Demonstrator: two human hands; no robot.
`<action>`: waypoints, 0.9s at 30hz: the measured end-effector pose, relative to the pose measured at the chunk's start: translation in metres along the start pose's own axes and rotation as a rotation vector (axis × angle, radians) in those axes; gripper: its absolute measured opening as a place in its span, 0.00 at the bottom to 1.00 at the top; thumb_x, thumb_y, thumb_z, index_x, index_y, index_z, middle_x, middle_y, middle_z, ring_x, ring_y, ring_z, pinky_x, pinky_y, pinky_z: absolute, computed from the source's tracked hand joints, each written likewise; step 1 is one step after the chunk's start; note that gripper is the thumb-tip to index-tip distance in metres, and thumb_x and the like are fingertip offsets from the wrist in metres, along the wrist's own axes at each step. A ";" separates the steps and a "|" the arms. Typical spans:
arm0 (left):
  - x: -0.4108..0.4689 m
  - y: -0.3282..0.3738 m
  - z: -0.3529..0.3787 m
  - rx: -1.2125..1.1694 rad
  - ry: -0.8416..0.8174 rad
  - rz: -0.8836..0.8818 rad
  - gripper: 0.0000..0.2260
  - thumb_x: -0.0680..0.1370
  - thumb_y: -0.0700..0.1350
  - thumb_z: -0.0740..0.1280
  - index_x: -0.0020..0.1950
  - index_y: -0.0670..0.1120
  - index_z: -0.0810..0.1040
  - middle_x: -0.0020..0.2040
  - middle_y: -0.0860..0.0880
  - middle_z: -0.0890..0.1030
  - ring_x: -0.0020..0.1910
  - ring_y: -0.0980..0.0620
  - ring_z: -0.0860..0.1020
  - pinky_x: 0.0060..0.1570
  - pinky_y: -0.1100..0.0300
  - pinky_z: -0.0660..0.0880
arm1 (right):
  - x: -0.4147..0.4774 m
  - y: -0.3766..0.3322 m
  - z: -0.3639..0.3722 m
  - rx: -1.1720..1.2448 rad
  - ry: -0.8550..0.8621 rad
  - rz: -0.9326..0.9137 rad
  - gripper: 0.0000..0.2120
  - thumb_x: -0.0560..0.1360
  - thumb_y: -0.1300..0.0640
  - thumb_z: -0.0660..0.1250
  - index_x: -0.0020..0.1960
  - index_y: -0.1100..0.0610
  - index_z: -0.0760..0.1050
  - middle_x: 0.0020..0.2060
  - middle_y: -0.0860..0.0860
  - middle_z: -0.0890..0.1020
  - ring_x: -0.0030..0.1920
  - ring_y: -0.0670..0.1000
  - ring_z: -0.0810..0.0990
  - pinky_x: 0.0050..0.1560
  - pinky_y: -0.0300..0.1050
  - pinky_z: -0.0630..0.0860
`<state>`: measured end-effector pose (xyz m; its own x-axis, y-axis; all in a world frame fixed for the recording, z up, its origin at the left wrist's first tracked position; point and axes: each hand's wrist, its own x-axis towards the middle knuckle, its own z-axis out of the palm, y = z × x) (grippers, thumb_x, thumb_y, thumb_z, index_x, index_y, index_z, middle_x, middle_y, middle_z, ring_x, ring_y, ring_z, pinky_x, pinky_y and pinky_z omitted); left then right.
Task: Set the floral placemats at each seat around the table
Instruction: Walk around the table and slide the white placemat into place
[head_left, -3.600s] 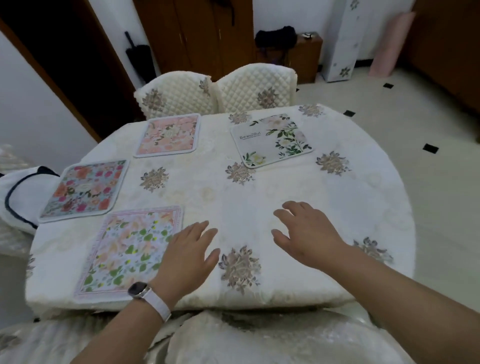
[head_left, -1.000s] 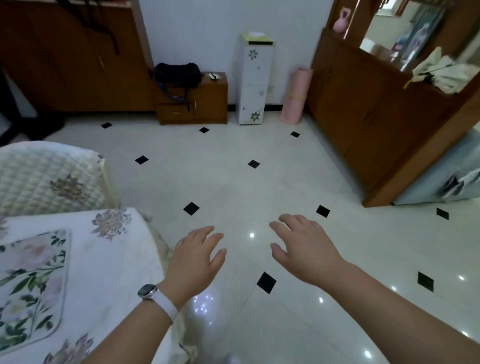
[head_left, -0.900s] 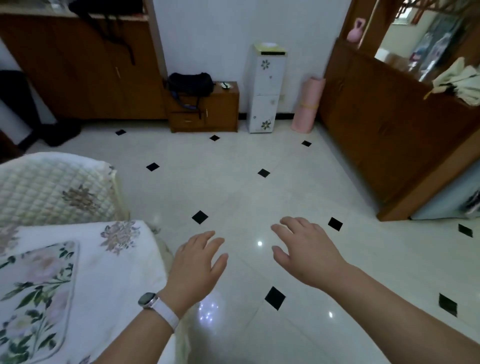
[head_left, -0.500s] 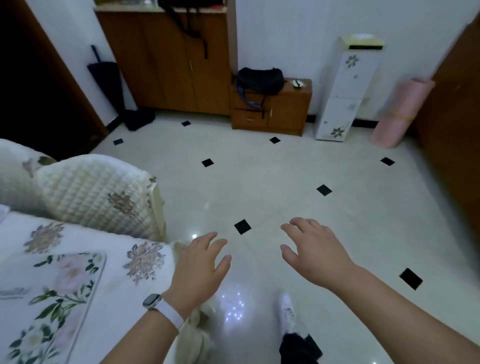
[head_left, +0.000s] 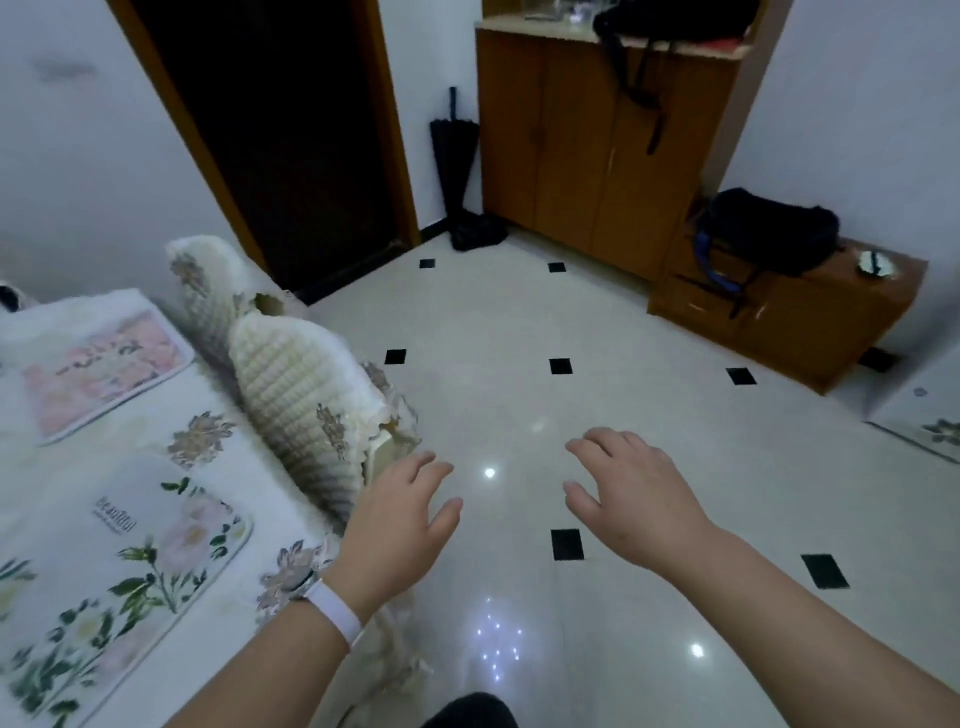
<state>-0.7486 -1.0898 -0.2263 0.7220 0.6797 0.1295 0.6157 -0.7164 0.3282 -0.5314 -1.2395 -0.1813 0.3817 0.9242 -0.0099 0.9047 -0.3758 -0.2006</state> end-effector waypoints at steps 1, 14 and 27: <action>0.011 -0.001 -0.002 -0.024 0.024 -0.046 0.23 0.75 0.59 0.58 0.62 0.47 0.79 0.62 0.46 0.79 0.60 0.45 0.77 0.58 0.51 0.73 | 0.018 -0.004 -0.001 -0.001 -0.009 -0.046 0.22 0.79 0.45 0.59 0.70 0.51 0.70 0.67 0.48 0.73 0.66 0.53 0.70 0.63 0.49 0.66; 0.176 -0.130 -0.005 -0.129 0.257 -0.427 0.16 0.77 0.50 0.65 0.62 0.46 0.78 0.63 0.48 0.77 0.61 0.46 0.74 0.58 0.53 0.70 | 0.275 -0.032 0.033 -0.076 -0.212 -0.325 0.22 0.79 0.45 0.58 0.70 0.50 0.70 0.68 0.47 0.72 0.67 0.51 0.70 0.63 0.48 0.67; 0.197 -0.251 -0.032 0.062 0.245 -0.702 0.23 0.75 0.57 0.58 0.63 0.46 0.77 0.66 0.43 0.77 0.63 0.41 0.75 0.57 0.44 0.75 | 0.465 -0.180 0.032 -0.124 -0.229 -0.802 0.24 0.78 0.45 0.57 0.71 0.52 0.69 0.68 0.49 0.73 0.67 0.54 0.70 0.65 0.51 0.69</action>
<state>-0.7709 -0.7715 -0.2534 0.0657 0.9911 0.1160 0.9280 -0.1034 0.3579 -0.5224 -0.7397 -0.1808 -0.4207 0.9003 -0.1112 0.9048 0.4077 -0.1227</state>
